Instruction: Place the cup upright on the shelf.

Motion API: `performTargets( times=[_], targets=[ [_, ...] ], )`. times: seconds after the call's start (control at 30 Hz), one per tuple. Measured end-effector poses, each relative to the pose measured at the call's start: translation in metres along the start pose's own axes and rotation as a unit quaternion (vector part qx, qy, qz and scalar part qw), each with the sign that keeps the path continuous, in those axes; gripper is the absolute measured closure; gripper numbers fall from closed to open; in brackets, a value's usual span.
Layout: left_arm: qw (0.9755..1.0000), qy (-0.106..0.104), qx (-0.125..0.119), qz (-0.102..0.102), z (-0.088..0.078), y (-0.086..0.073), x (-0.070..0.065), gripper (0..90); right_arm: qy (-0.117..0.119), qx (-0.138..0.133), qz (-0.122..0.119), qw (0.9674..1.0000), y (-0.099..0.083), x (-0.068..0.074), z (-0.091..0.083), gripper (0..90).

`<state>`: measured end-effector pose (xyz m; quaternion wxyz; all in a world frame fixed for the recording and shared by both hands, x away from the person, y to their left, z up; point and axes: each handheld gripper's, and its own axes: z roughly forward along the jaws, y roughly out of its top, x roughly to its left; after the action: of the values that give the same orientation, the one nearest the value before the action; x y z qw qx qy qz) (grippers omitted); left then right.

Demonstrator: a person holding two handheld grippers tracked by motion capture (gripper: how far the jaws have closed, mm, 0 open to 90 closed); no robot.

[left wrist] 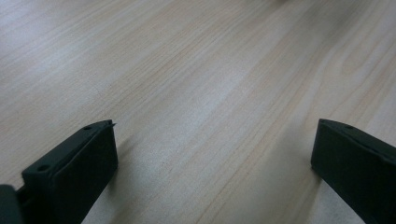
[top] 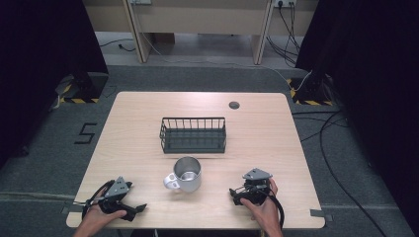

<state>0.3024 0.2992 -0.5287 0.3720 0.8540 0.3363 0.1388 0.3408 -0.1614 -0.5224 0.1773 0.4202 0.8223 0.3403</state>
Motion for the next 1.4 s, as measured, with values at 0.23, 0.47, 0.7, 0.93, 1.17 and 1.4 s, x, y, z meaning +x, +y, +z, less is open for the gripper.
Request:
performTargets(
  times=[0.23,0.47,0.7,0.93,1.17,1.4],
  targets=[
    [1.0,0.0,-0.001,0.0,0.0,0.0,0.0,0.0,0.01,-0.018,0.006,0.9998,0.001,-0.002,-0.005,15.7],
    [1.0,-0.001,-0.002,0.0,0.001,0.001,0.001,0.0,0.025,-0.049,-0.011,0.9984,0.006,0.005,-0.011,15.3],
    [1.0,-0.001,-0.002,0.001,0.002,0.001,0.001,0.0,0.05,-0.09,-0.024,0.9944,0.011,0.014,-0.02,15.3],
    [1.0,0.0,-0.002,0.0,0.002,0.001,0.001,0.0,0.083,-0.127,-0.036,0.9877,0.021,0.029,-0.022,15.3],
    [1.0,0.001,-0.002,-0.001,0.002,0.001,0.001,0.0,0.106,-0.151,-0.042,0.982,0.03,0.039,-0.019,15.2],
    [1.0,0.001,-0.002,-0.001,0.002,0.001,0.001,0.0,0.129,-0.174,-0.053,0.9748,0.043,0.052,-0.016,15.1]
  ],
)
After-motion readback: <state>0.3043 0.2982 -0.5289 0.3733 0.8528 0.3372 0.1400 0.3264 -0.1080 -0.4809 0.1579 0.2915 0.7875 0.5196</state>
